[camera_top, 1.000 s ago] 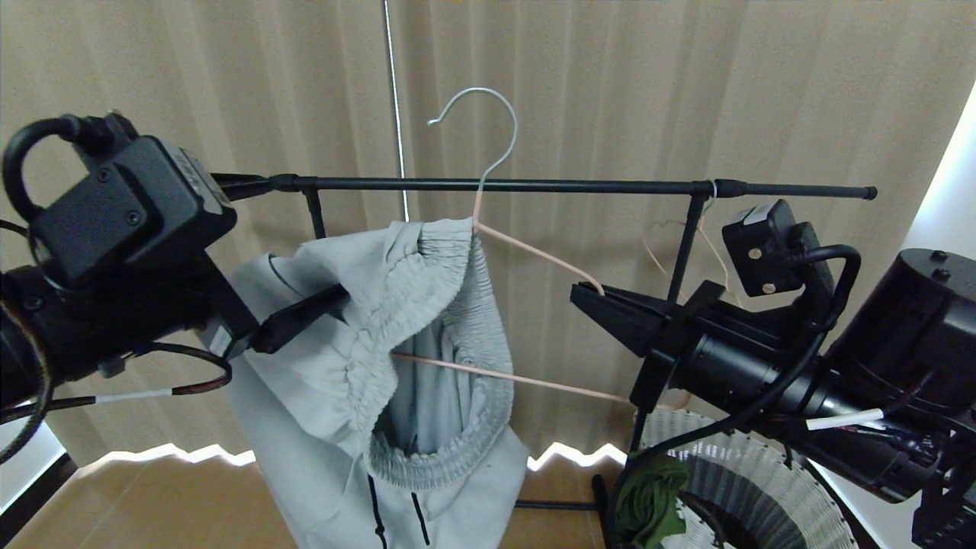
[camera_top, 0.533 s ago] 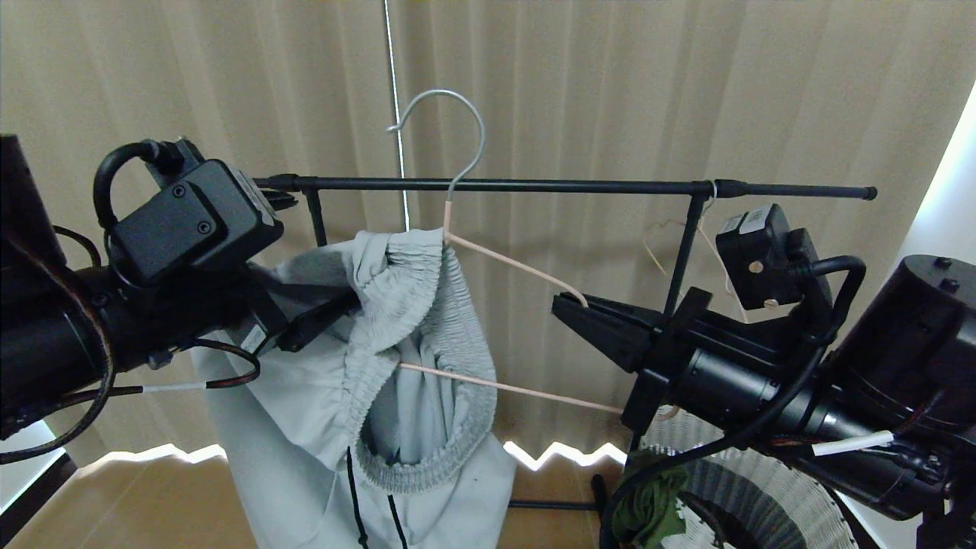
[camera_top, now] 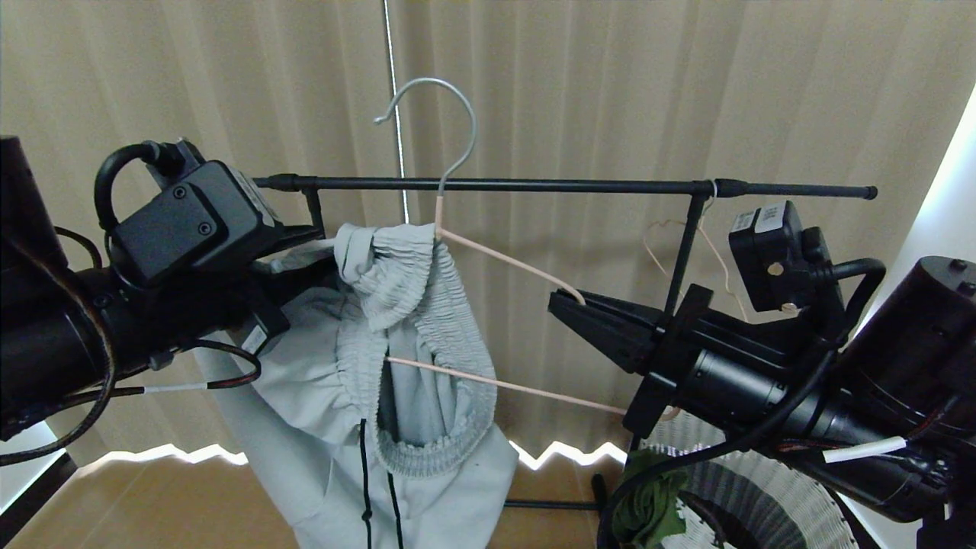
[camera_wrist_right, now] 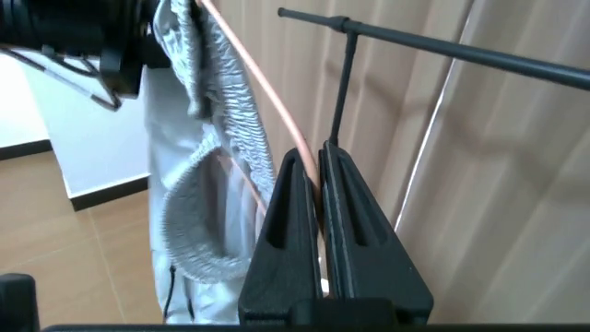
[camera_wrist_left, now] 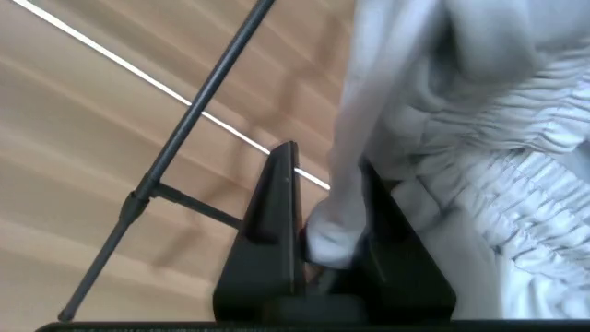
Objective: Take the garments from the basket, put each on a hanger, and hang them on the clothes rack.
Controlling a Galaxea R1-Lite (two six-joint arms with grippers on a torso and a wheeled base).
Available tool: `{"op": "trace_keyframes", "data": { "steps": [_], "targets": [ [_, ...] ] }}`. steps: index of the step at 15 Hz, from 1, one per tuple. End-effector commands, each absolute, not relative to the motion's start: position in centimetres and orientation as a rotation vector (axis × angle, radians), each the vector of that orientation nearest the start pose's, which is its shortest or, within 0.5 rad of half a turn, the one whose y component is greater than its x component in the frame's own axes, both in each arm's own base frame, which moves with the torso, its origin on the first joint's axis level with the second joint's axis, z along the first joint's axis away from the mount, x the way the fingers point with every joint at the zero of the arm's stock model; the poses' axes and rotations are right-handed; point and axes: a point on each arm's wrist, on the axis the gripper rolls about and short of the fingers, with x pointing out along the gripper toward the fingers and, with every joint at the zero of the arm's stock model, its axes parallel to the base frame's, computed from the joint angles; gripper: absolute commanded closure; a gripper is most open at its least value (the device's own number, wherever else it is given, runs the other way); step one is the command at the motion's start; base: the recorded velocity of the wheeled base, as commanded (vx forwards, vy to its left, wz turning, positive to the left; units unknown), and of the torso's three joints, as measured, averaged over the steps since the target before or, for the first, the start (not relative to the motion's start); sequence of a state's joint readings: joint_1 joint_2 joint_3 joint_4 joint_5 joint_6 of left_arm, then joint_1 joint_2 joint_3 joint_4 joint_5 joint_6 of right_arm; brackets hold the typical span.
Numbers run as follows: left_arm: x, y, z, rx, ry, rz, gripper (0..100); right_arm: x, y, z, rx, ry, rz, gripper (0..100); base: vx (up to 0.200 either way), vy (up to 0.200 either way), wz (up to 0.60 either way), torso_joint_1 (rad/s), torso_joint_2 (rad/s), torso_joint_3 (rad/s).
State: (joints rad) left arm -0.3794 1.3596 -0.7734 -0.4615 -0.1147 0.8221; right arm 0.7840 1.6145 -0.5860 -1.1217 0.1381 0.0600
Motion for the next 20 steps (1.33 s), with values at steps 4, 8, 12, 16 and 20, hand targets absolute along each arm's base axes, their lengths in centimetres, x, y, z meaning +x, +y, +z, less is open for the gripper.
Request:
{"op": "trace_keyframes", "data": {
  "steps": [4,8,12,16,20],
  "targets": [
    [21.04,-8.05,24.11,0.821,-0.060,-0.498,100,19.00,19.26,19.76,0.085,-0.061,0.921,100,0.000,0.000,0.00,0.000,0.00,0.000],
    [21.00,-7.78,23.86,0.783,-0.080,-0.474,100,19.12,19.38,19.71,0.085,-0.060,0.921,100,0.000,0.000,0.00,0.000,0.00,0.000],
    [20.92,-7.94,24.08,0.757,-0.096,-0.490,0,19.13,19.39,19.63,0.084,-0.057,0.921,100,0.000,0.000,0.00,0.000,0.00,0.000],
    [20.93,-7.94,24.41,0.737,-0.133,-0.487,0,19.13,19.45,19.51,0.084,-0.052,0.924,100,0.000,0.000,0.00,0.000,0.00,0.000],
    [20.90,-7.97,24.60,0.730,-0.146,-0.501,0,18.76,19.20,18.97,0.077,-0.032,0.926,100,0.000,0.000,0.00,0.000,0.00,0.000]
  ]
}}
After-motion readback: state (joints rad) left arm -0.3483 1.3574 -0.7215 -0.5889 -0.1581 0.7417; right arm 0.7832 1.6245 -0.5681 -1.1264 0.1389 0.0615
